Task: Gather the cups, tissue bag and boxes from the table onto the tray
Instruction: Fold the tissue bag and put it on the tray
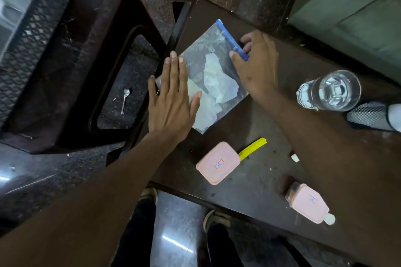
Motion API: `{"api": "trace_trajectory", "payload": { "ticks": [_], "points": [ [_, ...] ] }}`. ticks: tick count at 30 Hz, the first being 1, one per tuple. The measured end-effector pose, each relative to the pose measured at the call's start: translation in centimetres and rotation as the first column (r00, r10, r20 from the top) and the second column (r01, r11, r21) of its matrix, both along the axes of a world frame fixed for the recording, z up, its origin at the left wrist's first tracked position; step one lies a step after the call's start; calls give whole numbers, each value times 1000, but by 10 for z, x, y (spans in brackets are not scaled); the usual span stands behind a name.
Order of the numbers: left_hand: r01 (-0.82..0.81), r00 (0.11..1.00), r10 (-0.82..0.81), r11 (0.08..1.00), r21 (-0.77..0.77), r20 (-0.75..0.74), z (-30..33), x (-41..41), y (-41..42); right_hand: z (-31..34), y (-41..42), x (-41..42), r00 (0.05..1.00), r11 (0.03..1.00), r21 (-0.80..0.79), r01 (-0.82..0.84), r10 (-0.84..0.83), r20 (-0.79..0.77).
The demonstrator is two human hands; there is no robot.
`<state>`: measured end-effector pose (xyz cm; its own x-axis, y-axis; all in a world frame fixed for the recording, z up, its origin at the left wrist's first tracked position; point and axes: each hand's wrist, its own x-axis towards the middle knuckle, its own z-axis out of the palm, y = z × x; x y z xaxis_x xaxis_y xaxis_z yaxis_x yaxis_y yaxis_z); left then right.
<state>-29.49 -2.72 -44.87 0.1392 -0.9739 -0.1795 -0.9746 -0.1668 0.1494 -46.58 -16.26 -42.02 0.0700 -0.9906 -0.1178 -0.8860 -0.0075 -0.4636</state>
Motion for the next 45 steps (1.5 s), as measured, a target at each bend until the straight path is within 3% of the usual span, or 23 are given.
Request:
{"api": "trace_trajectory", "payload": {
  "ticks": [4, 6, 9, 13, 18, 24, 28, 34, 39, 43, 45],
  "points": [
    [-19, 1000, 19, 1000, 16, 5, 0, -4, -1, 9, -12, 11, 993, 970, 218, 106, -116, 34],
    [-14, 1000, 13, 1000, 21, 8, 2, -4, -2, 15, -13, 12, 993, 966, 243, 83, -101, 64],
    [-9, 1000, 9, 999, 37, -4, 5, -2, -3, 28, -4, 18, 999, 989, 147, 16, -20, 29],
    [10, 1000, -9, 998, 57, -19, 9, 1, -4, 31, 29, 29, 979, 981, -41, -191, 187, -74],
    [29, 996, -26, 999, 32, -90, 18, 9, -6, 10, 58, 36, 950, 953, -1, -304, 303, -71],
    [-50, 990, 29, 987, -155, -137, 32, 29, -18, -8, 72, 46, 928, 929, 0, -371, 370, -44],
    [174, 981, -185, 972, -160, -59, 29, 30, -36, -9, 71, 43, 931, 931, -12, -364, 364, 10],
    [503, 864, -493, 856, -119, 106, 8, 40, -67, -9, 68, 32, 930, 931, -75, -357, 361, 62],
    [518, 853, -506, 849, -100, 127, -8, 47, -66, -26, 57, 16, 853, 851, 57, -522, 518, 70],
    [507, 861, -497, 856, -104, 113, -12, 46, -59, -28, 65, -23, 701, 723, 35, -690, 679, -217],
    [510, 858, -499, 855, -89, 125, -11, 46, -58, -22, 72, -40, 723, 750, 44, -659, 649, -235]
  ]
}}
